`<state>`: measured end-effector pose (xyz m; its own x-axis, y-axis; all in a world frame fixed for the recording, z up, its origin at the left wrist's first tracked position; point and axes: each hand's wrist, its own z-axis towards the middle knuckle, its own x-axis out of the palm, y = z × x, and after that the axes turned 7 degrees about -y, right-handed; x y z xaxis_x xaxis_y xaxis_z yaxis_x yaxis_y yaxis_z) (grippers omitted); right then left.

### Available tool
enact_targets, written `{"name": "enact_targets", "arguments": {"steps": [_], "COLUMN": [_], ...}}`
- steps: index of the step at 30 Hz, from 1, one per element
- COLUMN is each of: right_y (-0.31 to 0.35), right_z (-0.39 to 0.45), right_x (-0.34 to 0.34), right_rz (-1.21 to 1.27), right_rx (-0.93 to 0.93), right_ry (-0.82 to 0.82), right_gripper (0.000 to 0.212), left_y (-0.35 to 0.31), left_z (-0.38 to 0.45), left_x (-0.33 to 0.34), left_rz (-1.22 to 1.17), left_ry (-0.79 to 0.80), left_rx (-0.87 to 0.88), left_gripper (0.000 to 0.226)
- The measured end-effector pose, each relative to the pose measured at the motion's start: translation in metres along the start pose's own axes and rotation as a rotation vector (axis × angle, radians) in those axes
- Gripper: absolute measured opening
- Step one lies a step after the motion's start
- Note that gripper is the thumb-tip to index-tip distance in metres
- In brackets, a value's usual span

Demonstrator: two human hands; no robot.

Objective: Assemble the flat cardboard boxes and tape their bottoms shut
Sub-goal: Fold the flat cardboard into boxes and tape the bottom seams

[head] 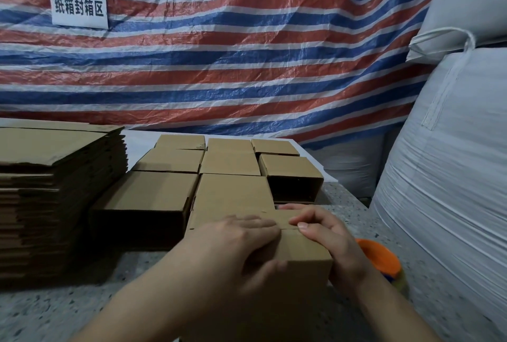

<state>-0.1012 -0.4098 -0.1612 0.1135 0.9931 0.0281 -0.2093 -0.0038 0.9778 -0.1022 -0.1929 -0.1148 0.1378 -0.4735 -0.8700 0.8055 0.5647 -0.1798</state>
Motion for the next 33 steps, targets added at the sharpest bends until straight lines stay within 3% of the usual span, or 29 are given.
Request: {"name": "enact_targets", "arguments": {"steps": [3,5,8,11,14,20,23,29,31,33], "right_y": [0.004,0.003,-0.014,-0.045,-0.067,-0.075,-0.065,0.049,0.093,0.128], "right_z": [-0.001,0.004,0.015,0.015,0.012,0.012,0.018,0.031,0.031,0.030], "right_x": [-0.012,-0.031,-0.070,-0.102,-0.109,-0.098,-0.101,-0.083,-0.066,-0.049], "right_rz": [0.012,-0.125,-0.901,-1.341,-1.535,-1.621,-1.567,-0.780,-0.506,-0.334], "right_rx": [0.054,0.042,0.052,0.234,0.228,0.136,0.155,0.026,0.026,0.078], "right_ry": [0.060,-0.055,-0.348,-0.383,-0.322,-0.318,-0.336,-0.454,-0.301,-0.072], "right_gripper": [0.026,0.040,0.041,0.050,0.055,0.047,0.048,0.058,0.063,0.053], "left_y": [0.006,0.005,0.004,0.004,0.006,0.008,0.009,0.010,0.010,0.010], "left_z": [-0.002,-0.002,-0.002,-0.003,-0.002,-0.001,-0.001,-0.005,-0.005,-0.005], "left_x": [0.002,0.002,0.002,-0.001,0.000,-0.004,-0.008,-0.019,-0.018,-0.017], "left_rz": [-0.015,-0.016,-0.014,-0.025,-0.039,-0.090,-0.135,-0.436,-0.562,-0.723], "left_ry": [-0.011,-0.007,0.017,0.036,0.058,0.104,0.122,0.123,0.054,-0.030], "left_rx": [-0.004,-0.010,-0.029,-0.033,-0.041,-0.082,-0.111,-0.318,-0.393,-0.464], "left_gripper": [0.058,0.059,0.061,0.061,0.058,0.047,0.044,0.029,0.023,0.025]}}
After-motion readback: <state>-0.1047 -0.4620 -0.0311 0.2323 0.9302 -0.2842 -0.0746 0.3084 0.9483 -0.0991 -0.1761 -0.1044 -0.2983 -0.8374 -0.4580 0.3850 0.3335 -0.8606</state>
